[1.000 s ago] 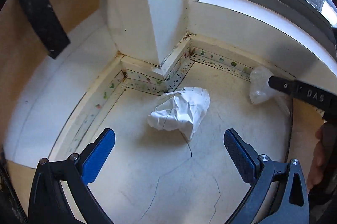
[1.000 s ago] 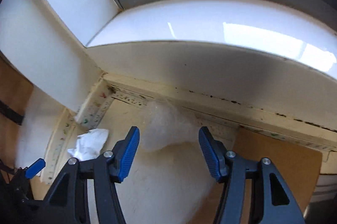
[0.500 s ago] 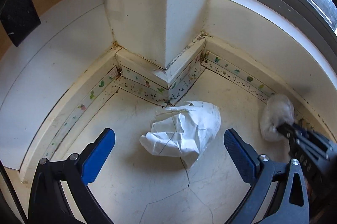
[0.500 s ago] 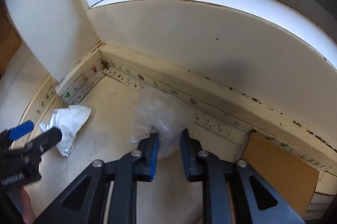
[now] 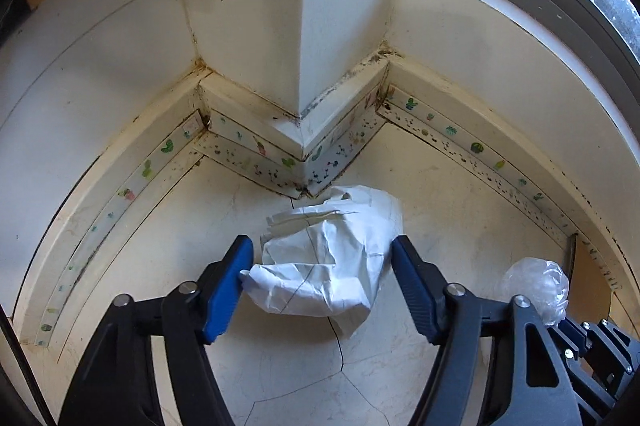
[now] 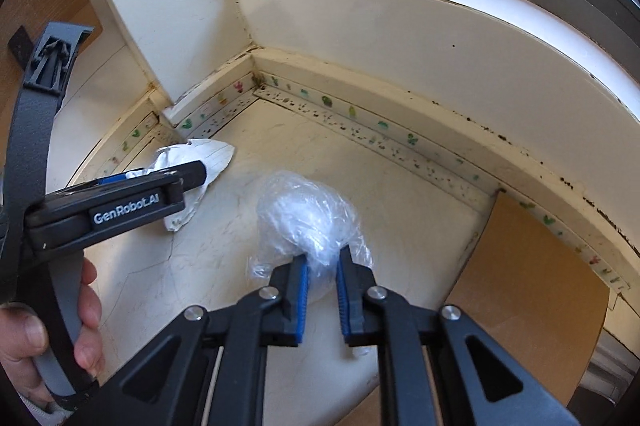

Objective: Collect trash
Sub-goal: 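Close the right tool on the clear plastic bag while the left grasps the white tissue, then lift the tissue and plastic bag off the counter and carry them to the bin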

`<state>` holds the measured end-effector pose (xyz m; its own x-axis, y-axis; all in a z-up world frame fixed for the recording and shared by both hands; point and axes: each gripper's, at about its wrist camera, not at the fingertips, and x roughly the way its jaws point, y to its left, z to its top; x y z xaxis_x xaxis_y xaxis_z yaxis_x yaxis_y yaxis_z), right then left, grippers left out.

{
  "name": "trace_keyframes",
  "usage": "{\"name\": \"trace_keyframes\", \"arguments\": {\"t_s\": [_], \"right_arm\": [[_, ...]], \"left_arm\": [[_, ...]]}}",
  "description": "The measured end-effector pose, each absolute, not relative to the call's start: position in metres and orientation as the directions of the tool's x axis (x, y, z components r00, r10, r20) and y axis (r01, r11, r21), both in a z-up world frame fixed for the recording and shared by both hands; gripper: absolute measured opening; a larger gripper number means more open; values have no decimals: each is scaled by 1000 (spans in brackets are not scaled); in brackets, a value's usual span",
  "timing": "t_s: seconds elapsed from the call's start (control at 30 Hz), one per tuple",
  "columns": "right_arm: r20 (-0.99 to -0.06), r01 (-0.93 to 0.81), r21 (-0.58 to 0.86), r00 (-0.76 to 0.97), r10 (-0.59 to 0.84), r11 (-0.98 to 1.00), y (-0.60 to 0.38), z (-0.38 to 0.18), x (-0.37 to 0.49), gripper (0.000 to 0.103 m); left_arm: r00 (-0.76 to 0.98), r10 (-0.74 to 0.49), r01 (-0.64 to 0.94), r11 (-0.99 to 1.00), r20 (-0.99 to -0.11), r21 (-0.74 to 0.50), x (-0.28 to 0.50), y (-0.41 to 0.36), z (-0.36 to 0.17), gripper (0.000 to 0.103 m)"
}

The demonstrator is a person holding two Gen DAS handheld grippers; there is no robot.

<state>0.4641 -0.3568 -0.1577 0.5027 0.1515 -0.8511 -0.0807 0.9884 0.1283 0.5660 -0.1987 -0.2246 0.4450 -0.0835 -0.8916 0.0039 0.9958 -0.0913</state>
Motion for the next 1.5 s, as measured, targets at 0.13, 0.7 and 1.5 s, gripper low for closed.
{"name": "trace_keyframes", "arguments": {"t_s": [0.13, 0.7, 1.5], "right_arm": [[-848, -78, 157, 500, 175, 985, -357, -153, 454, 12], [-792, -156, 194, 558, 248, 969, -325, -79, 350, 12], [-750, -363, 86, 589, 300, 928, -177, -4, 30, 12]], "left_arm": [[463, -63, 50, 998, -884, -45, 555, -204, -220, 57], [484, -94, 54, 996, -870, -77, 443, -167, -131, 50], [544, -126, 46, 992, -829, -121, 67, -17, -5, 50]]}}
